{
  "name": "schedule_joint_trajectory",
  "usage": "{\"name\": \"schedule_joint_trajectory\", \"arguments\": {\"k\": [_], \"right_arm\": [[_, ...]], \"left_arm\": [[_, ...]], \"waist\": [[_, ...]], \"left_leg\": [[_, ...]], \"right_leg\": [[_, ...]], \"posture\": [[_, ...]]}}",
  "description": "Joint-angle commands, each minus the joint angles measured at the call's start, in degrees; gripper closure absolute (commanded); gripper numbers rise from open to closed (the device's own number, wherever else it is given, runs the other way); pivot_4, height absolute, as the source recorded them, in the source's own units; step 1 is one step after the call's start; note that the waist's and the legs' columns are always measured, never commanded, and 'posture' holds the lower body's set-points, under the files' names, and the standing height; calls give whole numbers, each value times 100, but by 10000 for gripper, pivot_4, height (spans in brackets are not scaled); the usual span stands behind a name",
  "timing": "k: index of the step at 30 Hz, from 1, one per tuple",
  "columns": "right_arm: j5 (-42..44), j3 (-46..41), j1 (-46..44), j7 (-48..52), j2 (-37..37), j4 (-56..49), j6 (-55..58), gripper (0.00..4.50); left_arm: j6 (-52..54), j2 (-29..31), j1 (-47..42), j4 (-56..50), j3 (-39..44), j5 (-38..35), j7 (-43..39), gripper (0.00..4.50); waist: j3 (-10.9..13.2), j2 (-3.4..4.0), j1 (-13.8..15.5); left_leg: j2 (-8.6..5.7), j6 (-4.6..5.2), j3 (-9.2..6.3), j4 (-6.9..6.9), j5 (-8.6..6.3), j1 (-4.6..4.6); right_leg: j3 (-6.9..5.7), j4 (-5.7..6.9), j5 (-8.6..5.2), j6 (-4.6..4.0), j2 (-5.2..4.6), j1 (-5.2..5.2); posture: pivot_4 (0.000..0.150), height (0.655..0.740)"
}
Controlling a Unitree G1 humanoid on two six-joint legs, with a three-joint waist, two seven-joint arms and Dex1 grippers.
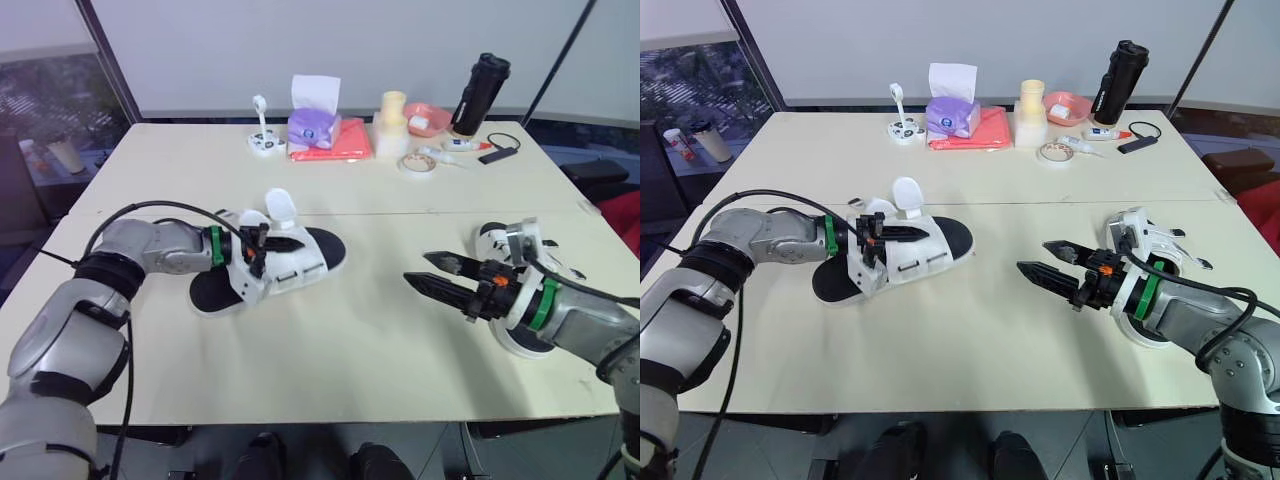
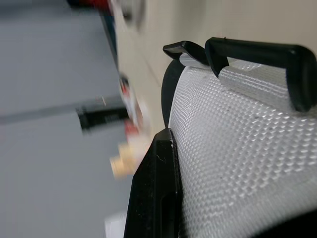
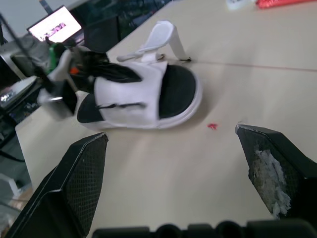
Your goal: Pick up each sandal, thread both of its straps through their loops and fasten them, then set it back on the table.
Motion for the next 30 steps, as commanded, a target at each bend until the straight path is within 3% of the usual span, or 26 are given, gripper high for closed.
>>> {"name": "schedule_joint_trajectory", "arguments": {"k": [1,5,11,18,23,24,26,30], "right_arm": [[-133,-94,-54,288,-118,113,-174,0],[-204,-54,57,302,-3,34,-208,0],[-158,-17,199,222,173,-121,-162,0],[-245,85,79,169,268,11,-180,0],[-357,157,48,128,295,41,-197,0],[-360,154,30,136,287,54,-188,0],[-374,151,0,157,268,78,-174,0],[-497,199,-42,275,186,157,-193,0]], "left_arm": [[-475,75,107,-404,-13,706,1174,44388],[-680,20,31,-380,-258,1274,1884,44388],[-1177,-63,80,-666,-386,1499,2391,44388],[-1202,-146,176,-913,-646,2004,2702,44388],[-1152,-285,133,-632,-720,1926,2665,44388],[-1147,-303,134,-606,-707,1892,2648,37974],[-1155,-325,145,-559,-678,1811,2596,30881],[-1140,-275,209,-608,-623,1682,2472,9821]], "waist": [[0,0,-18],[-1,-1,0],[-2,-2,10],[-4,-1,-2],[-7,1,-1],[-7,1,-1],[-7,1,5],[-7,1,6]], "left_leg": [[0,0,1,-2,0,0],[1,0,2,-1,0,0],[-2,0,3,1,0,0],[-1,-1,3,2,0,3],[-1,-1,4,1,0,5],[-1,-1,5,1,0,5],[-1,-1,4,1,0,4],[-1,-1,4,2,0,4]], "right_leg": [[2,0,0,0,0,-1],[2,3,0,0,2,-3],[2,4,0,0,-1,0],[2,7,0,0,-1,0],[2,7,0,0,0,1],[2,7,0,0,0,1],[2,7,0,0,0,1],[2,8,0,0,0,1]], "posture": [[1500,7400],[1500,7400],[1500,7400],[1500,7400],[1500,7400],[1500,7400],[1500,7400],[1500,7400]]}}
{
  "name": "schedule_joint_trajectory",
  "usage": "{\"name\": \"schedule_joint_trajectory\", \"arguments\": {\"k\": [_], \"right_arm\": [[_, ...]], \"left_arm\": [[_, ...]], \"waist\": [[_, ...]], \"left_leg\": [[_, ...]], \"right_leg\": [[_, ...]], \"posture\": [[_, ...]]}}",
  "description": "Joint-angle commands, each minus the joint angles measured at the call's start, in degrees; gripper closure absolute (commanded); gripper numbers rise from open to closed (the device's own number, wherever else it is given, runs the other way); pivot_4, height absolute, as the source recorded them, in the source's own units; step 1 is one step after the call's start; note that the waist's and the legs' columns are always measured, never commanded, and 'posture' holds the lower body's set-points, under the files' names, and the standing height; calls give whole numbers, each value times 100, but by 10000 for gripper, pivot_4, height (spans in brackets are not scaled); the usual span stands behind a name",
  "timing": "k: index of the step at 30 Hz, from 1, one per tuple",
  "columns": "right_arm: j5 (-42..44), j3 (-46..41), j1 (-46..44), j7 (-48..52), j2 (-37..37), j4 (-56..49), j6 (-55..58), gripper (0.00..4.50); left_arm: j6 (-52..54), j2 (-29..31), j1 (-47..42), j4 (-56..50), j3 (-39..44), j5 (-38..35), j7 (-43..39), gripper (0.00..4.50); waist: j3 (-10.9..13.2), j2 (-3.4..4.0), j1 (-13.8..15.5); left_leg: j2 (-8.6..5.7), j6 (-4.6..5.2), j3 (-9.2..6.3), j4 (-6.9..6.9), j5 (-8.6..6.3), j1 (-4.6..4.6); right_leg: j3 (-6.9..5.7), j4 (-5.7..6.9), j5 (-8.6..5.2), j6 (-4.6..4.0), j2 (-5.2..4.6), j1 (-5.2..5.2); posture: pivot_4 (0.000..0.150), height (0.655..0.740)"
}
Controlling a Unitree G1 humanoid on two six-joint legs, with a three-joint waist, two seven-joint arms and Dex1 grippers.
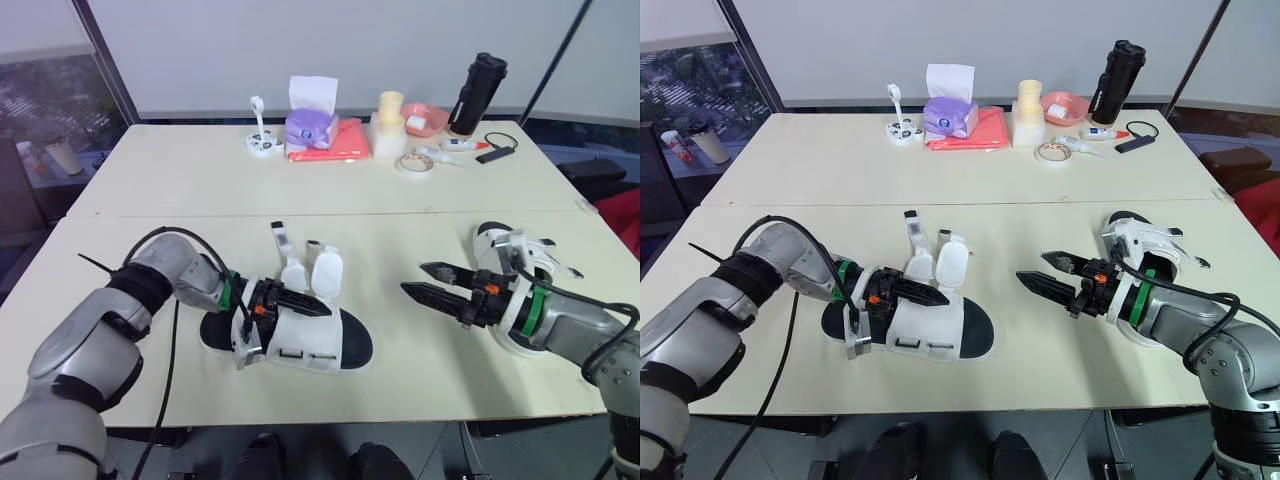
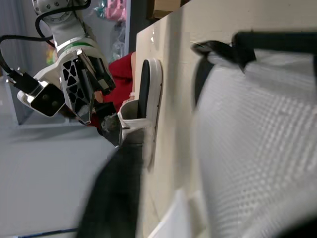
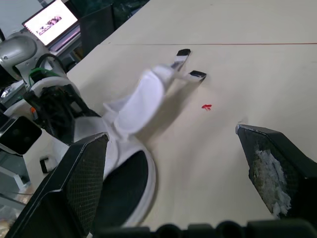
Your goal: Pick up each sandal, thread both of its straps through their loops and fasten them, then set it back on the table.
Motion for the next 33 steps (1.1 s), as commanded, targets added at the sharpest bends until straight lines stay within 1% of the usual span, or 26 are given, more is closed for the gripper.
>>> {"name": "schedule_joint_trajectory", "arguments": {"k": [1,2,4,6,8,11,13,14,15,17,20,21,22,24,27,28,29,30,33], "right_arm": [[-99,-15,-92,159,-115,11,-87,0],[-139,20,-117,216,-143,32,-88,0],[-199,88,-196,337,-182,105,-91,0],[-334,198,-300,490,-234,236,-143,0],[-543,343,-439,649,-272,443,-245,0],[-885,591,-661,888,-295,765,-458,0],[-1105,748,-806,1012,-271,959,-617,0],[-1237,843,-889,1075,-251,1066,-716,0],[-1343,913,-944,1131,-237,1147,-803,0],[-1571,1055,-1043,1233,-219,1293,-982,0],[-1809,1249,-1152,1428,-241,1383,-1147,0],[-1800,1301,-1161,1536,-295,1301,-1104,0],[-1753,1332,-1145,1633,-349,1160,-1026,0],[-1590,1365,-1067,1762,-440,753,-809,0],[-1568,1500,-817,1842,-513,156,-699,0],[-1628,1575,-711,1831,-501,-21,-748,2595],[-1713,1677,-600,1772,-434,-212,-838,5660],[-1772,1752,-525,1719,-380,-348,-895,9162],[-1913,1970,-388,1513,-144,-664,-1012,23823]], "left_arm": [[31,95,46,-142,147,-290,-59,5281],[11,146,81,-169,193,-395,-143,458],[-90,262,170,-165,263,-716,-417,458],[-228,449,322,-167,327,-1224,-820,458],[-286,744,496,-217,348,-1943,-1264,458],[0,1319,807,-472,79,-3616,-2097,458],[560,1809,1184,-1028,-140,-4945,-2809,458],[970,2088,1445,-1422,-137,-5591,-3191,458],[1330,2308,1678,-1779,-86,-6086,-3536,458],[2309,2633,2152,-2445,73,-7157,-4311,458],[4424,2847,2775,-3589,449,-9265,-5468,458],[5288,2903,2947,-4054,599,-10103,-5750,458],[5921,2926,3092,-4429,796,-10714,-5936,458],[7071,2915,3328,-5014,1253,-11754,-6180,458],[8218,2757,3662,-5411,1992,-12635,-6424,458],[8540,2700,3783,-5480,2234,-12930,-6527,76],[8999,2628,3908,-5473,2479,-13369,-6600,0],[9350,2556,4009,-5466,2693,-13646,-6671,0],[10006,2294,4284,-5202,3259,-13856,-6923,0]], "waist": [[0,0,0],[0,0,0],[0,0,-3],[-1,1,-27],[-1,1,-36],[-1,1,-31],[-2,3,-33],[-3,5,-36],[-4,7,-34],[-4,8,-28],[-5,9,5],[-4,8,-5],[-4,8,-13],[-4,9,-24],[-5,10,-49],[-5,10,-52],[-5,10,-56],[-5,10,-57],[-5,10,-62]], "left_leg": [[0,0,0,0,0,0],[0,0,0,0,0,0],[0,0,0,1,0,0],[1,0,0,0,0,1],[2,0,0,-1,0,3],[3,0,1,0,0,3],[4,0,0,0,0,3],[7,0,0,0,0,3],[9,0,0,0,0,3],[15,-1,-1,1,0,4],[23,-1,-4,8,1,5],[23,-1,-5,14,1,5],[24,-1,-5,18,1,5],[29,-1,-7,20,1,5],[32,1,-8,19,0,6],[31,1,-8,19,0,8],[30,1,-7,19,0,9],[30,1,-6,19,-1,11],[28,1,-5,19,-1,16]], "right_leg": [[0,0,0,0,0,0],[0,0,0,0,0,0],[0,0,0,0,-1,1],[0,1,0,0,1,0],[0,4,0,0,1,-2],[1,5,0,0,0,-2],[0,6,0,0,0,-2],[1,6,0,0,-2,-3],[0,7,0,-1,-2,-1],[0,8,0,-1,-2,-1],[-4,10,0,-1,-1,6],[-4,14,0,-1,-1,7],[-4,15,0,-1,2,7],[-4,17,0,-1,3,8],[-4,17,-1,-2,9,7],[-4,17,-1,-2,10,9],[-4,17,-1,-2,10,10],[-4,17,-1,-2,12,12],[-3,19,-1,-2,16,12]], "posture": [[1500,7400],[1500,7400],[1500,7400],[1500,7400],[1500,7400],[1500,7400],[1500,7400],[1500,7400],[1500,7400],[1500,7400],[1500,7400],[1500,7400],[1500,7400],[1500,7400],[1500,7400],[1500,7400],[1500,7400],[1500,7400],[1500,7400]]}}
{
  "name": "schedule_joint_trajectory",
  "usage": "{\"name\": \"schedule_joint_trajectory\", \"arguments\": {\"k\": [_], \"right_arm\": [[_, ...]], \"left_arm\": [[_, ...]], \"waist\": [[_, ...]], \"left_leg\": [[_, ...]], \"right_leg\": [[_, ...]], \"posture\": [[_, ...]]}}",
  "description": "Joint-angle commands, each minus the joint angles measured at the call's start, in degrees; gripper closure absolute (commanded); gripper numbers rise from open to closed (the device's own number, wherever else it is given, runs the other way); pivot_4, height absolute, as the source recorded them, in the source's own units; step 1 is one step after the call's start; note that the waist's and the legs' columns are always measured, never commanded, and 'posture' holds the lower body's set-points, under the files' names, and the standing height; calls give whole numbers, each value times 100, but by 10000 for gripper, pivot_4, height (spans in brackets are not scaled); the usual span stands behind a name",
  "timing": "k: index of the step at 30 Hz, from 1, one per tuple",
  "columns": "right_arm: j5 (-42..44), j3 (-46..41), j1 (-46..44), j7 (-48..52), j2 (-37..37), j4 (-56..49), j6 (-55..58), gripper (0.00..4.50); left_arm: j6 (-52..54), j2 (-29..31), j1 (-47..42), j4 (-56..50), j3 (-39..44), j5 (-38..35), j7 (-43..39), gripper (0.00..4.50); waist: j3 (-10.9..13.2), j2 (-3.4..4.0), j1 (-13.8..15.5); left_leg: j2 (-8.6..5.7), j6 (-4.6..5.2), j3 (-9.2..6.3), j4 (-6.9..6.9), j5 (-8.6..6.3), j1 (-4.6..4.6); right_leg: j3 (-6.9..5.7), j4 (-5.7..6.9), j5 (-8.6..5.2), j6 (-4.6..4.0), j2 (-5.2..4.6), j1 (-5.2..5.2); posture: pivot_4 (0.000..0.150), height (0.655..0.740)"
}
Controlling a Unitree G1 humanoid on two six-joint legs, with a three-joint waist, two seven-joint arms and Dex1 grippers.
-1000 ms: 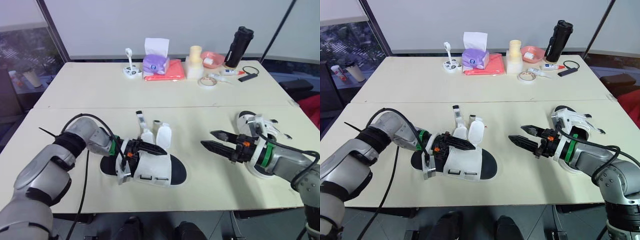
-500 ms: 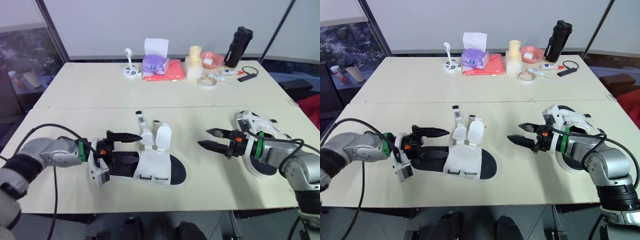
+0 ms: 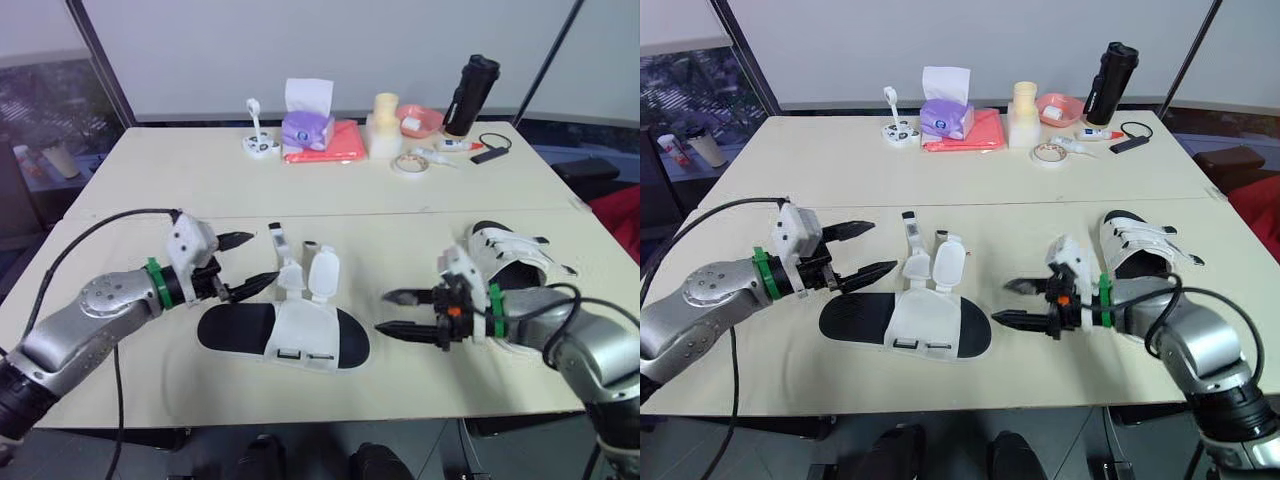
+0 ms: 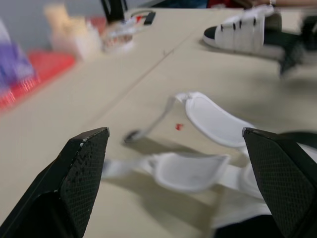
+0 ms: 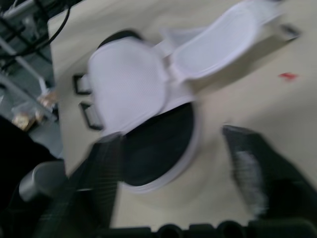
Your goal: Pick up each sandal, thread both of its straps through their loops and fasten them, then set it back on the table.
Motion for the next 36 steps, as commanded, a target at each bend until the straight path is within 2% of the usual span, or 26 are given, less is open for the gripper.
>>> {"name": "schedule_joint_trajectory", "arguments": {"k": [1,2,4,15,19,25,30,36], "right_arm": [[-338,258,77,-219,175,-476,-369,29118],[-568,403,124,-265,206,-485,-545,35697],[-843,565,199,-338,279,-458,-794,44490],[-1575,1144,427,-313,441,-271,-1370,44490],[-1922,1437,457,-277,436,-176,-1499,44490],[-2205,1569,396,-336,636,200,-1735,44490],[-2303,1560,319,-347,747,340,-1821,44490],[-2436,1504,200,-375,828,526,-1903,44490]], "left_arm": [[793,-288,177,325,815,-344,-263,0],[1056,-396,186,493,940,-367,-304,0],[1392,-588,175,701,1118,-246,-426,0],[3028,-1690,-301,1106,1525,-188,-1390,0],[3376,-2100,-654,1741,1672,-50,-1574,0],[3627,-2370,-1206,2586,1663,473,-2089,0],[3911,-2876,-1681,3304,1644,757,-2426,0],[3707,-3617,-2416,4846,1803,1352,-2540,0]], "waist": [[0,0,7],[0,0,10],[0,0,35],[-1,-3,29],[-1,-4,27],[-5,-9,17],[-5,-10,15],[-7,-12,20]], "left_leg": [[-1,0,1,0,0,3],[-2,0,1,0,0,5],[-3,0,0,5,0,7],[-6,0,-3,11,0,7],[-6,0,-5,11,0,9],[-6,0,-9,15,0,14],[-8,0,-4,-3,0,78],[-13,0,-5,-1,0,77]], "right_leg": [[1,0,0,0,0,2],[0,1,0,0,0,4],[-1,0,0,0,-1,10],[-2,-2,0,0,-3,17],[-3,0,0,0,-1,17],[-6,0,0,0,0,26],[-4,-13,0,0,-2,85],[-4,-13,0,0,-2,85]], "posture": [[1500,7400],[1500,7400],[1500,7400],[1500,7400],[1500,7400],[1500,7400],[1500,7400],[1500,7400]]}}
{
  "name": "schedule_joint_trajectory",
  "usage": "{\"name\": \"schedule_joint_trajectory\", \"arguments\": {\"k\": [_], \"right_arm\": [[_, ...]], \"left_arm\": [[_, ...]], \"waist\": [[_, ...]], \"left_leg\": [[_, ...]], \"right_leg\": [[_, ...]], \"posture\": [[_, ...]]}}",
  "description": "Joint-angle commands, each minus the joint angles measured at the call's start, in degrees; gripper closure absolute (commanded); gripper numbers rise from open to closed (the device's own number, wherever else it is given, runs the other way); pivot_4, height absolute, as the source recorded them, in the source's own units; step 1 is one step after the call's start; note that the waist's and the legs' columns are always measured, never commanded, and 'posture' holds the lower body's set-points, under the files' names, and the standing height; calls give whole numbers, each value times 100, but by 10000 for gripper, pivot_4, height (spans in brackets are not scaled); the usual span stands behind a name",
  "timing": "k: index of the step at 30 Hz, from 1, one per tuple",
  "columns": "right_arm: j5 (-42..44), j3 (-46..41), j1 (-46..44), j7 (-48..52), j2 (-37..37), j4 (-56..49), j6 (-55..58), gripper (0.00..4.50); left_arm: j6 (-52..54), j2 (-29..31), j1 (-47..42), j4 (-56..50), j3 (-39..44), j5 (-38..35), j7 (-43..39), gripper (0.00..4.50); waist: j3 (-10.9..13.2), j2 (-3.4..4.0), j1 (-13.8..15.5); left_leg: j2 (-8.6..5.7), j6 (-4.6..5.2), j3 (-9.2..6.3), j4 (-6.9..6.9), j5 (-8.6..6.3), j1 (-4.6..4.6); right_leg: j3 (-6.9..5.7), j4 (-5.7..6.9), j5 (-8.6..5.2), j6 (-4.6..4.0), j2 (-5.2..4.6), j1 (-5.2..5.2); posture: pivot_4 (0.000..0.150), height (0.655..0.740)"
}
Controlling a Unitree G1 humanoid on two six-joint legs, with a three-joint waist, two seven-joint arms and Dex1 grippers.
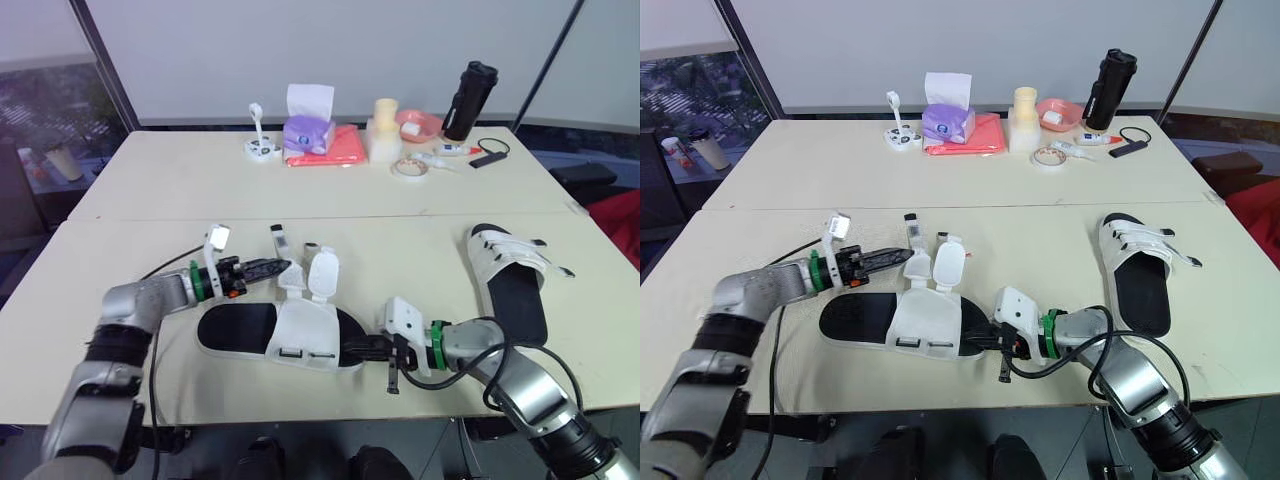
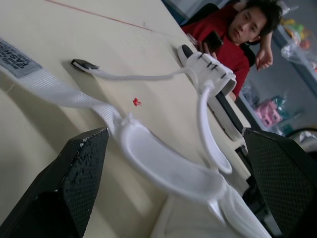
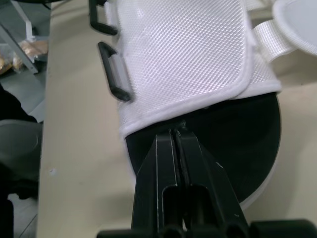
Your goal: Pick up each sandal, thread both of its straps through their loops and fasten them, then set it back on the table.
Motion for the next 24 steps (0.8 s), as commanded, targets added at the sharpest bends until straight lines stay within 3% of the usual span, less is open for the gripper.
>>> {"name": "schedule_joint_trajectory", "arguments": {"k": [1,13,16,18,22,23,24], "right_arm": [[-255,-6,-71,-96,17,251,-132,44490],[-556,-35,-410,-90,299,987,-697,44490],[-555,-67,-397,-104,300,998,-705,45000],[-539,-96,-367,-121,291,958,-685,45000],[-435,-210,-293,-161,255,785,-537,45000],[-335,-299,-234,-164,223,631,-422,45000],[-174,-437,-132,-127,127,348,-245,45000]], "left_arm": [[-295,-257,-398,780,294,323,-111,0],[-1463,-1037,-1281,2645,1164,1047,100,0],[-1641,-1104,-1396,2797,1329,1179,149,9037],[-1671,-1131,-1433,2819,1372,1265,112,18245],[-1699,-1150,-1479,2817,1381,1450,10,40765],[-1707,-1150,-1481,2796,1364,1505,-17,44704],[-1719,-1144,-1486,2778,1347,1566,-31,44704]], "waist": [[0,0,-1],[-1,-3,12],[-1,-3,10],[-1,-3,10],[-1,-3,17],[-1,-3,23],[-1,-3,34]], "left_leg": [[0,0,0,0,0,-1],[-4,0,0,1,0,-1],[-4,0,-2,0,0,-2],[-5,0,-1,-1,0,-2],[-5,0,-1,-1,0,-2],[-5,0,-2,-1,0,-3],[-6,-1,-2,-1,0,-3]], "right_leg": [[0,0,0,0,0,-1],[-1,0,0,1,-6,0],[-2,0,0,1,-5,-1],[-1,-1,0,1,-6,-1],[-2,-1,0,1,-6,-1],[-2,-1,0,1,-6,-1],[-2,-1,0,1,-6,-1]], "posture": [[1500,7400],[1500,7400],[1500,7400],[1500,7400],[1500,7400],[1500,7400],[1500,7400]]}}
